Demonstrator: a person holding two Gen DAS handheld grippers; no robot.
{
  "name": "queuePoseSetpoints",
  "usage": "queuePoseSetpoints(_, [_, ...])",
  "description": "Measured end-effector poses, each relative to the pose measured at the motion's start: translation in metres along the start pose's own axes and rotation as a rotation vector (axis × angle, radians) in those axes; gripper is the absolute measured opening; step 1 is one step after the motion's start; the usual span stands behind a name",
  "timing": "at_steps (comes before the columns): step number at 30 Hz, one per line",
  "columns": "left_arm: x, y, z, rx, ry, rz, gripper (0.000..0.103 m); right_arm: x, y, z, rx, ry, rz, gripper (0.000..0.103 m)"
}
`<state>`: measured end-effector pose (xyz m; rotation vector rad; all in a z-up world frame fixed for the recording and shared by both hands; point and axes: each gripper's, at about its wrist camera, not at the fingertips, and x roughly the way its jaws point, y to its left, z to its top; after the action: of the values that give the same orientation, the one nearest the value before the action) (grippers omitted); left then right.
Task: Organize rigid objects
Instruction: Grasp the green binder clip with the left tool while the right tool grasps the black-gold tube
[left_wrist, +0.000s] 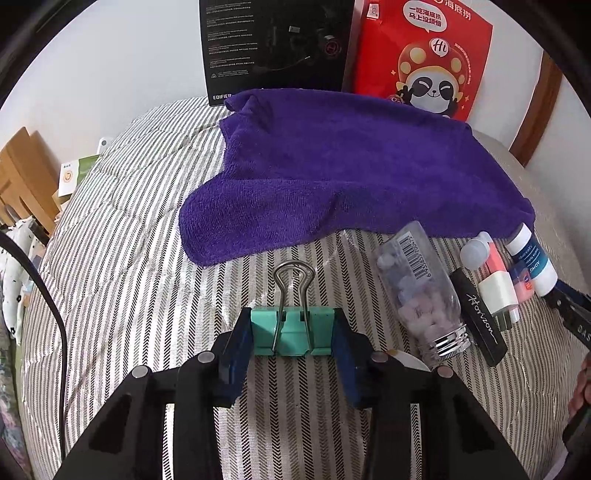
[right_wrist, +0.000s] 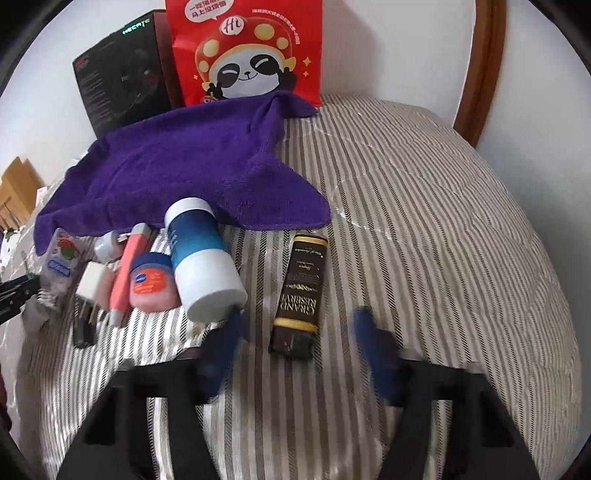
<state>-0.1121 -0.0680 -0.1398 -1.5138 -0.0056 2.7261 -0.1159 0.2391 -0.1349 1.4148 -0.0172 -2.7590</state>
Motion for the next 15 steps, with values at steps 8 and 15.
queuePoseSetpoints(8, [0.001,-0.004,-0.001,0.003,-0.009,0.000,0.039,0.008,0.005,0.008,-0.022,-0.045,0.010,0.033])
queuePoseSetpoints(15, [0.002,0.001,-0.001,-0.016,-0.014,-0.040,0.039,0.007,-0.002,0.012,0.010,-0.023,0.062,0.023])
